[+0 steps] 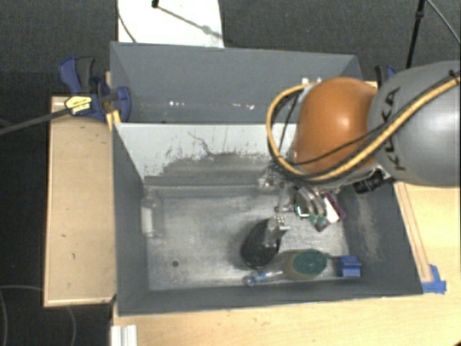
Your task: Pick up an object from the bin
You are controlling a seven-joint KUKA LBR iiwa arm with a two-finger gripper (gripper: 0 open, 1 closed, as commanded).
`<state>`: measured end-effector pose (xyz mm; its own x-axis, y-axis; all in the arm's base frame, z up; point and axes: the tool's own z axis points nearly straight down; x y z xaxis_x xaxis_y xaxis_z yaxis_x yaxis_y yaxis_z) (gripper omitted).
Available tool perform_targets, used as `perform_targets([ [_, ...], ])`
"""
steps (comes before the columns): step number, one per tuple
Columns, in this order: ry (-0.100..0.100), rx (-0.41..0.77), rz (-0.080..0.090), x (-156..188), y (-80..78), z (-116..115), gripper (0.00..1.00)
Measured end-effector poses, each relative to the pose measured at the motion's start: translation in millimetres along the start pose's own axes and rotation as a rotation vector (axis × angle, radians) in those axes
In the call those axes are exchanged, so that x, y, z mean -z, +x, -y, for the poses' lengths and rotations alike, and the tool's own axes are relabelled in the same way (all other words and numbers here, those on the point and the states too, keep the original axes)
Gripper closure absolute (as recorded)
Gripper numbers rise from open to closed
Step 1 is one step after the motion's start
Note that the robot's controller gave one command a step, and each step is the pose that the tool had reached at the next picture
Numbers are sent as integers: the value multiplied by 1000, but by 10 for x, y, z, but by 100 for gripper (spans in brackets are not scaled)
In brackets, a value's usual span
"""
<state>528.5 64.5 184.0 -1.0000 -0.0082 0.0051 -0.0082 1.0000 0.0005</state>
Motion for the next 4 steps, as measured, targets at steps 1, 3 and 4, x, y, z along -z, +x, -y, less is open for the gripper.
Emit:
perform_targets([
  [1,-1,-4,8,38,-18,3,100],
  [3,-3,-12,10,-1142,179,-79,0],
  [4,1,45,18,-1049,133,719,0],
])
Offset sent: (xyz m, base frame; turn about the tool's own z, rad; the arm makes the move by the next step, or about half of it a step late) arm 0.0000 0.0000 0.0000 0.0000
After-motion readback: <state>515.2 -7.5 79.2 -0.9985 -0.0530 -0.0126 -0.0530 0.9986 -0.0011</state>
